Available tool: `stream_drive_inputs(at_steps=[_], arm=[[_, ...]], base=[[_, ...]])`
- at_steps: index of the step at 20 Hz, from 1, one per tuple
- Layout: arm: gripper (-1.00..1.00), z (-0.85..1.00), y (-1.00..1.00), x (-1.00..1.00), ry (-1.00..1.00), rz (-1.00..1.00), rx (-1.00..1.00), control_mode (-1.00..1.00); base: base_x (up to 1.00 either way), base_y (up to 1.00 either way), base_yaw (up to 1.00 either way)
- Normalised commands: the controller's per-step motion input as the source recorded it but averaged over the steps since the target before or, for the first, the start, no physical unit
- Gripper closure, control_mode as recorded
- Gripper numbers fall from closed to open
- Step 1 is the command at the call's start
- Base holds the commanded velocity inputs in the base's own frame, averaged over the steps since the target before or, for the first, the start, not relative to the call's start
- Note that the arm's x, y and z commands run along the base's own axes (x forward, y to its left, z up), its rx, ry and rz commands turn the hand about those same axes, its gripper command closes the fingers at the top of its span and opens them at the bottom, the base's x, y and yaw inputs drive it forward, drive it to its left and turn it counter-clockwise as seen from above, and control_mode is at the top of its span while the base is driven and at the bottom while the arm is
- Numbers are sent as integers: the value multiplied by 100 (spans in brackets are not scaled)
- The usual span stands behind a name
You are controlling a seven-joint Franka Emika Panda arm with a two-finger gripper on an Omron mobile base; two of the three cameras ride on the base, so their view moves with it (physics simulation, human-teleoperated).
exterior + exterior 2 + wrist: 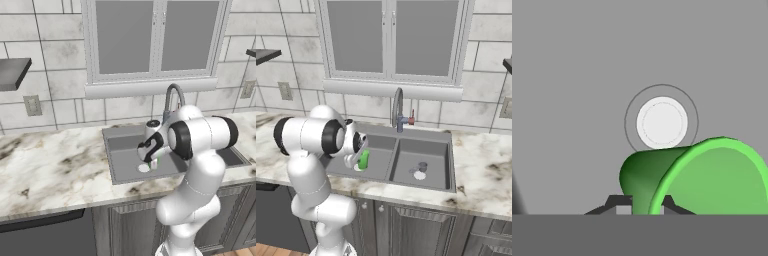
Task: Move any existing items from the left basin to the right basin for drying. Then move the cup from the counter to the left basin of the sink for washing.
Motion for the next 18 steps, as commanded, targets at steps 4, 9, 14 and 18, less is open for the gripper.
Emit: stream_drive_inputs(at_steps=[4, 9, 14, 18], arm=[[100, -16, 0, 2, -2, 1, 0, -100], [100, -19, 0, 0, 0, 3, 0, -100], [100, -7, 0, 0, 0, 1, 1, -100], [100, -3, 0, 4, 0, 1, 0, -100]], base=[[0, 0, 0], [0, 0, 0], [0, 0, 0], [0, 0, 0]])
